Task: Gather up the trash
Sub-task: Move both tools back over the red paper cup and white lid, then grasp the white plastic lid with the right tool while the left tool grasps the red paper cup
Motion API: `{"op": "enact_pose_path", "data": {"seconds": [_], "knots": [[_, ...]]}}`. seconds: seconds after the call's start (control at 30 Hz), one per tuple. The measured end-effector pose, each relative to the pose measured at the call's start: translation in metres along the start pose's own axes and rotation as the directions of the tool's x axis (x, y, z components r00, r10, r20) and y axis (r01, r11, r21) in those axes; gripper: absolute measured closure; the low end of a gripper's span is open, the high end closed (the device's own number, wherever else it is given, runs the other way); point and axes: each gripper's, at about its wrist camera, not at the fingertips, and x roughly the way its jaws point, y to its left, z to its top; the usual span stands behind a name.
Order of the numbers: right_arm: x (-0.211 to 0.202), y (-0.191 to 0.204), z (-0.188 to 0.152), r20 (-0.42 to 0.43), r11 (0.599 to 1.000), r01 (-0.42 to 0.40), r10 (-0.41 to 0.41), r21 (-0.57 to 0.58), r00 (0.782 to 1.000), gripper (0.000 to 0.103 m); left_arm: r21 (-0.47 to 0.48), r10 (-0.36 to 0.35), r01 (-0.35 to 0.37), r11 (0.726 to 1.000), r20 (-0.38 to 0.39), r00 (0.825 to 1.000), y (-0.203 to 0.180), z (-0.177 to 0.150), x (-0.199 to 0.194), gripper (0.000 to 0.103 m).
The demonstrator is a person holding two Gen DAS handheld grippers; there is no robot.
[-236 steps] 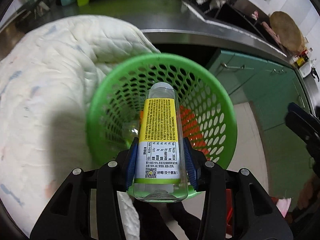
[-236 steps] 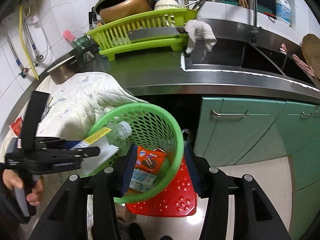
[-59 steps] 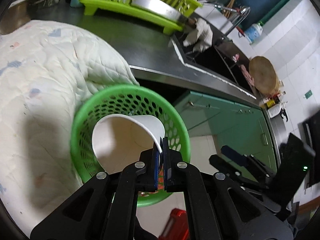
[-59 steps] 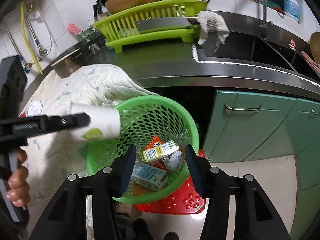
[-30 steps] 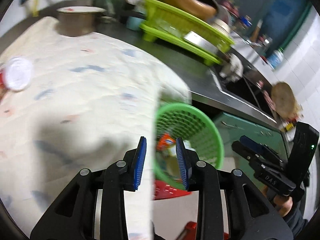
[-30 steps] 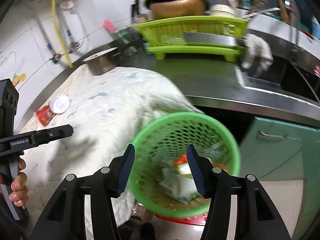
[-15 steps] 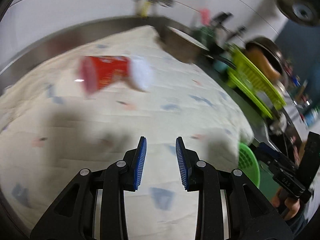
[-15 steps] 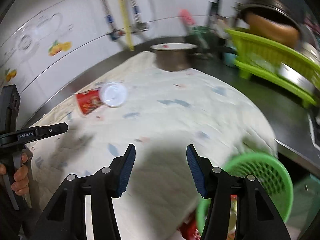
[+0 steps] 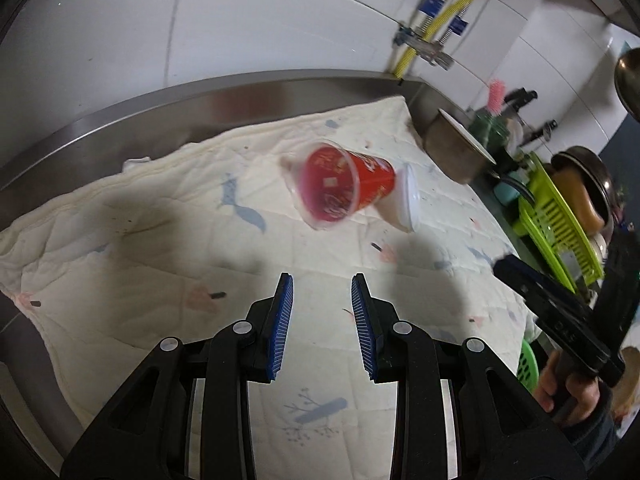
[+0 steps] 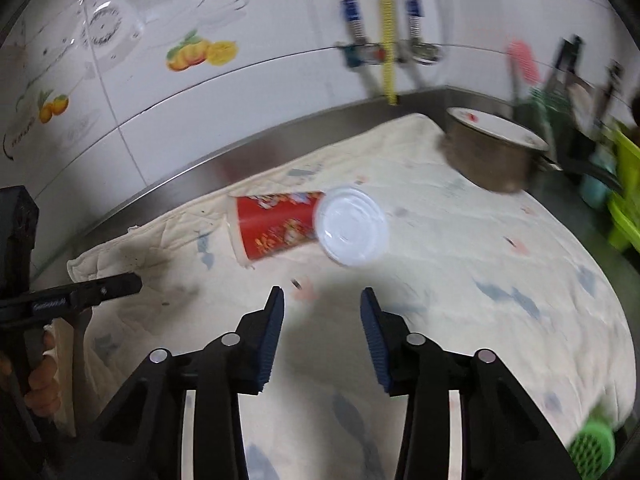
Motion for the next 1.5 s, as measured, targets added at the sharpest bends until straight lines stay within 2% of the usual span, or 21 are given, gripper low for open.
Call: {"op": "enact_pose_path", "data": {"seconds": [0.17,0.5,0.67,0.9,0.97,1.07,1.23,1.3,1.5], "knots": [[0.035,0.006,0.02,-0.005,0.999,-0.01,0.01,-0.035,1.0,0.074,-0.007,0.008,-0.008,1.0,0.01,1.0,0.008,0.004,-0.001,0.072],[0.088,0.003,0.037,-0.05,0.998,-0.001,-0.002,-0.065,0.999,0.079,-0.033,0.008,-0.008,0.999,0.008,1.0,0.019,0.016,0.012,0.072],[0.101,0.002,0.038,-0.06,0.998,0.009,-0.013,-0.069,0.998,0.084,-0.039,0.0,0.0,0.999,0.006,1.0,0.02,0.02,0.017,0.072],[0.115,0.01,0.038,-0.068,0.994,0.037,-0.044,-0.101,0.997,0.086,-0.029,-0.016,0.016,0.999,0.007,1.0,0.01,0.029,0.027,0.072],[0.117,0.013,0.037,-0.069,0.992,0.043,-0.052,-0.118,0.996,0.089,-0.021,-0.02,0.02,1.0,0.011,1.0,0.007,0.032,0.03,0.072],[0.119,0.015,0.036,-0.069,0.99,0.053,-0.063,-0.134,0.996,0.101,-0.022,-0.029,0.03,0.999,0.012,0.999,0.003,0.038,0.034,0.072],[0.105,0.012,0.032,-0.047,0.99,0.054,-0.061,-0.126,0.997,0.101,-0.014,-0.056,0.057,0.998,0.01,0.998,-0.008,0.047,0.044,0.071],[0.095,0.011,0.031,-0.039,0.991,0.053,-0.058,-0.124,0.998,0.101,-0.006,-0.053,0.053,0.999,0.009,0.999,-0.013,0.051,0.05,0.062],[0.052,0.002,0.021,-0.004,0.994,0.05,-0.051,-0.099,0.999,0.101,-0.015,-0.087,0.086,0.996,-0.022,0.996,-0.023,0.06,0.082,0.062]]}}
